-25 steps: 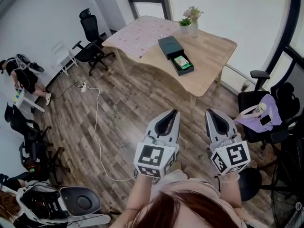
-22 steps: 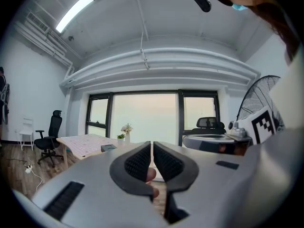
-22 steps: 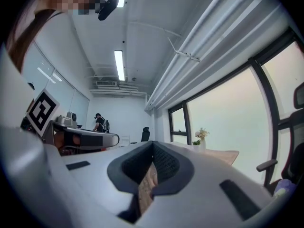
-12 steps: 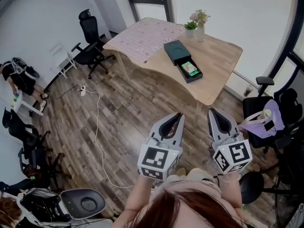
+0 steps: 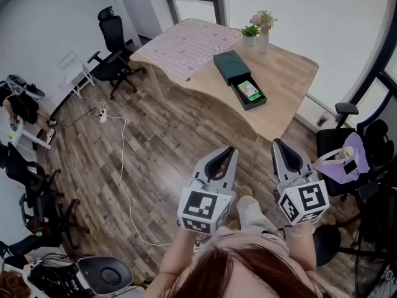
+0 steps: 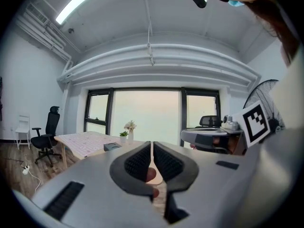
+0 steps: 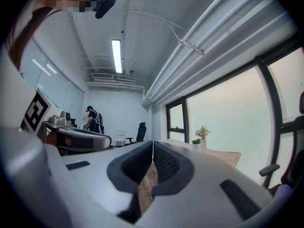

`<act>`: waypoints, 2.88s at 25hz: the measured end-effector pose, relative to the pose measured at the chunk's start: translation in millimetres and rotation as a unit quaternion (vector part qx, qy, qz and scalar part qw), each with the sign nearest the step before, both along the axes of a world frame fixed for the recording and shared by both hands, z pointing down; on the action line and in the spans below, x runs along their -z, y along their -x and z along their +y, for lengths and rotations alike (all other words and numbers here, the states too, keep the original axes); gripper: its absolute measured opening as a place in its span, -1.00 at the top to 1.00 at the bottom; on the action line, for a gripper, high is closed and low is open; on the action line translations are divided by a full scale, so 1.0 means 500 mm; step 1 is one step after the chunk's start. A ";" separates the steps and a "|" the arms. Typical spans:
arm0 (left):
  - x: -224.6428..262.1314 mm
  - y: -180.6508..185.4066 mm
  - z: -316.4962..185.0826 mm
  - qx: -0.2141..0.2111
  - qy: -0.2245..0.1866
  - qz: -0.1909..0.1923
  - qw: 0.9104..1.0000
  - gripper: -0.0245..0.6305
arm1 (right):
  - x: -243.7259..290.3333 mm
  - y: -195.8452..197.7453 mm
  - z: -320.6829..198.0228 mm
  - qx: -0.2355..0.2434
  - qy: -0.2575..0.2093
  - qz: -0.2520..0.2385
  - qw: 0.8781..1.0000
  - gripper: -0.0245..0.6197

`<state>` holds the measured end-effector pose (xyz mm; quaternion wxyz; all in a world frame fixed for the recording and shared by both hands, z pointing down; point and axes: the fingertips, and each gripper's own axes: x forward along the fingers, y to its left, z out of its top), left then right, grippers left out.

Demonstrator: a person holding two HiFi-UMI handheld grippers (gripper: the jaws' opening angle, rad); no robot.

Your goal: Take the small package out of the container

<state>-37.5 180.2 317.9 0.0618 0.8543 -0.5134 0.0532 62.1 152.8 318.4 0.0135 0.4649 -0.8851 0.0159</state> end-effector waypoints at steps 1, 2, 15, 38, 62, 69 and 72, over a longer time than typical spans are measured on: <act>-0.002 0.001 -0.012 0.001 0.001 0.000 1.000 0.86 | -0.003 0.000 -0.012 0.000 0.002 0.002 1.000 0.91; -0.005 0.002 -0.026 0.002 0.002 0.000 1.000 0.86 | -0.006 0.000 -0.025 0.000 0.003 0.004 1.000 0.91; -0.014 -0.010 -0.239 0.002 0.007 -0.005 1.000 0.86 | -0.032 0.002 -0.232 0.012 0.019 0.000 1.000 0.91; -0.025 -0.033 -0.593 0.048 0.013 -0.008 0.999 0.86 | -0.073 -0.006 -0.586 0.060 0.034 0.025 0.997 0.89; -0.076 0.048 -0.818 0.004 0.041 -0.009 0.999 0.86 | -0.255 0.091 -0.785 0.066 0.130 0.105 0.984 0.55; -0.092 0.071 -0.870 -0.020 0.047 -0.011 0.999 0.86 | -0.314 0.111 -0.832 0.052 0.153 0.135 0.978 0.47; -0.102 0.076 -0.890 -0.032 0.052 -0.013 0.998 0.86 | -0.340 0.116 -0.853 0.044 0.165 0.144 0.975 0.44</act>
